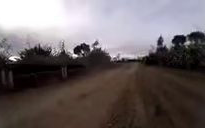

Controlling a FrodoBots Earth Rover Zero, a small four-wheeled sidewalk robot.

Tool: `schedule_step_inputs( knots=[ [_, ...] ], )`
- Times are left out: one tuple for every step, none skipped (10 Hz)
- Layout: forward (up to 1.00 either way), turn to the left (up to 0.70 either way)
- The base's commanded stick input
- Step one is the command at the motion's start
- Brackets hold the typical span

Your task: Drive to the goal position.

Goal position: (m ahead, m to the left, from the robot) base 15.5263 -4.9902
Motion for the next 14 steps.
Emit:
schedule_step_inputs(
  knots=[
    [0.85, -0.03],
    [0.85, 0.0],
    [0.85, 0.0],
    [0.85, 0.0],
    [0.85, 0.0],
    [0.85, 0.0],
    [0.85, 0.0],
    [0.85, 0.0],
    [0.85, 0.0],
    [0.85, 0.0],
    [0.85, 0.0],
    [0.85, 0.0],
    [0.85, 0.0],
    [0.85, 0.0]
  ],
)
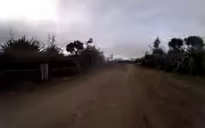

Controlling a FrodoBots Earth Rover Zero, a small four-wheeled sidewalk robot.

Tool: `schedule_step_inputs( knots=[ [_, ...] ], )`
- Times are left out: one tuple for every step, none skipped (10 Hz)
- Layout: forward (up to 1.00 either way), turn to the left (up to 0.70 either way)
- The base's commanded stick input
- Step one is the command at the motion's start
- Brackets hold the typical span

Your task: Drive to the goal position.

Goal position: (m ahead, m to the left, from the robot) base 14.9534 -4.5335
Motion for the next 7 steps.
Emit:
schedule_step_inputs(
  knots=[
    [0.85, 0.0],
    [0.85, -0.12],
    [0.85, -0.28],
    [0.85, -0.34],
    [0.85, -0.34],
    [0.85, -0.34],
    [0.85, -0.34]
  ],
)
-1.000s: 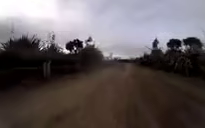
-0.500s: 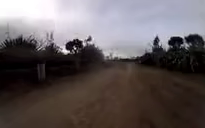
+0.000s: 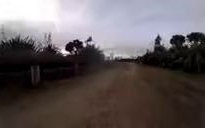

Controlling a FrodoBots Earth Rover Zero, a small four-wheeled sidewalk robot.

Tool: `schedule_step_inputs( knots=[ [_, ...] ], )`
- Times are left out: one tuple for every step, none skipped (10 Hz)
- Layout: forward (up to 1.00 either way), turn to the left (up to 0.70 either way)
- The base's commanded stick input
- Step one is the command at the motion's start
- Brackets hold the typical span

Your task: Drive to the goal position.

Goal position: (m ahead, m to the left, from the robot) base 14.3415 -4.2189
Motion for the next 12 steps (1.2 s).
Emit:
schedule_step_inputs(
  knots=[
    [0.85, 0.0],
    [0.85, 0.0],
    [0.85, 0.0],
    [0.85, 0.0],
    [0.85, 0.0],
    [0.85, 0.0],
    [0.85, 0.0],
    [0.85, 0.0],
    [0.85, 0.0],
    [0.85, 0.0],
    [0.85, 0.0],
    [0.85, 0.0]
  ],
)
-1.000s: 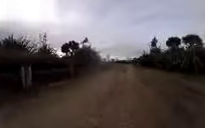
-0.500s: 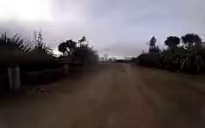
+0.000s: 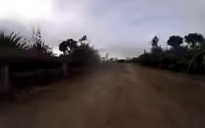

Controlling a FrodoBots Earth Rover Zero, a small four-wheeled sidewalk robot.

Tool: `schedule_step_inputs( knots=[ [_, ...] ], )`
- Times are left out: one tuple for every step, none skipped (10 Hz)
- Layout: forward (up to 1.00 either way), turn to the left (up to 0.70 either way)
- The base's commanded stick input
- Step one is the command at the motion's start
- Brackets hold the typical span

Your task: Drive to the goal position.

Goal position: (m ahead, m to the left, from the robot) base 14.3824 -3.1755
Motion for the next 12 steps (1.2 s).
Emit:
schedule_step_inputs(
  knots=[
    [0.85, 0.0],
    [0.85, 0.0],
    [0.85, -0.09],
    [0.85, -0.2],
    [0.85, -0.33],
    [0.85, -0.33],
    [0.85, -0.33],
    [0.85, -0.33],
    [0.85, -0.33],
    [0.85, -0.33],
    [0.85, -0.33],
    [0.85, -0.33]
  ],
)
